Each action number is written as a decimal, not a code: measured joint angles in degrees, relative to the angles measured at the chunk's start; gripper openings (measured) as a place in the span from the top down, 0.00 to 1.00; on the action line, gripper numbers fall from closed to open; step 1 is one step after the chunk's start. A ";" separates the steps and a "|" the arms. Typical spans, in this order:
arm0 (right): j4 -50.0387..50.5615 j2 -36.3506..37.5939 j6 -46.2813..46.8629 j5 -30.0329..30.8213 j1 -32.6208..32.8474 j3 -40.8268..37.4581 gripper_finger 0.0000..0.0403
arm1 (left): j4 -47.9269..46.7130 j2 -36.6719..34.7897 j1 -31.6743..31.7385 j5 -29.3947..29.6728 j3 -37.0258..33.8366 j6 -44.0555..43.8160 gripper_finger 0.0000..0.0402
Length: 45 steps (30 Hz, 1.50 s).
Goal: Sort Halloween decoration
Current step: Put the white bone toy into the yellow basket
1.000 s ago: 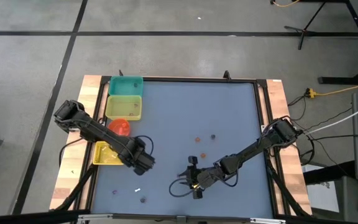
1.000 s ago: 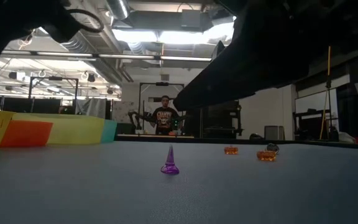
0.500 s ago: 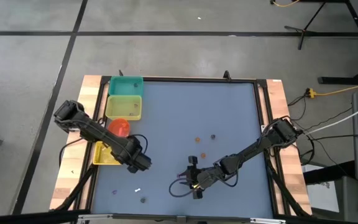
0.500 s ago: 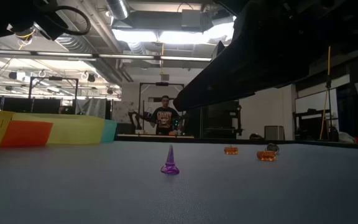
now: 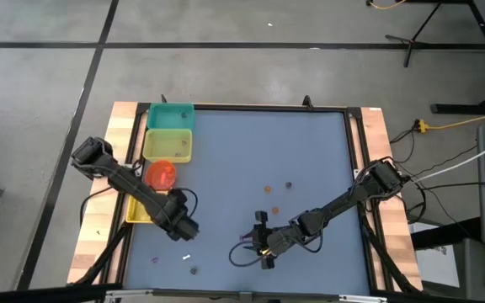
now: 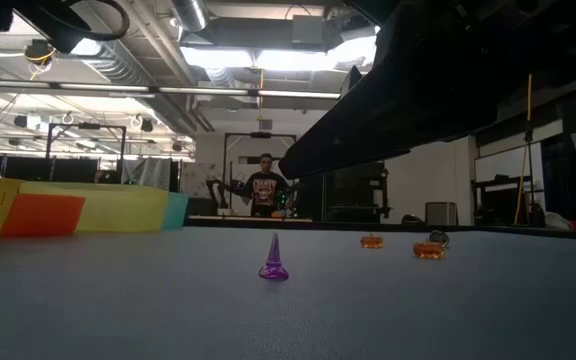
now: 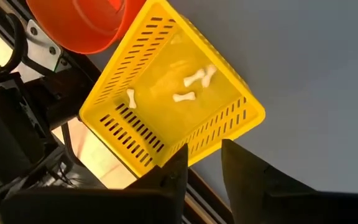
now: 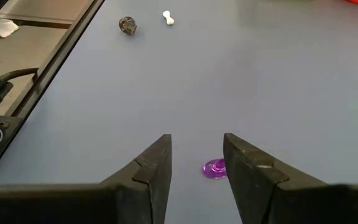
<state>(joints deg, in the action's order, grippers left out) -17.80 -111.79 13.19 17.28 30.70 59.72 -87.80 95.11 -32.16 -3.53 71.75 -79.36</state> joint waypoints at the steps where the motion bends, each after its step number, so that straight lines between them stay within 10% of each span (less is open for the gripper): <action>1: 0.00 0.00 0.00 0.00 0.00 0.00 0.64 | 0.15 0.00 -0.26 0.00 0.00 -0.03 0.78; 28: 0.00 -0.02 0.00 0.00 0.00 -0.02 0.64 | 37.85 0.00 -5.10 6.86 0.00 0.01 0.62; 45: 0.00 -0.04 0.00 0.02 0.02 -0.02 0.64 | 42.12 4.64 -13.00 8.78 0.00 0.33 0.62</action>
<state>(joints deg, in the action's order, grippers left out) -17.80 -111.83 13.19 17.30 30.72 59.70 -45.68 99.75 -45.16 5.25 71.75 -79.03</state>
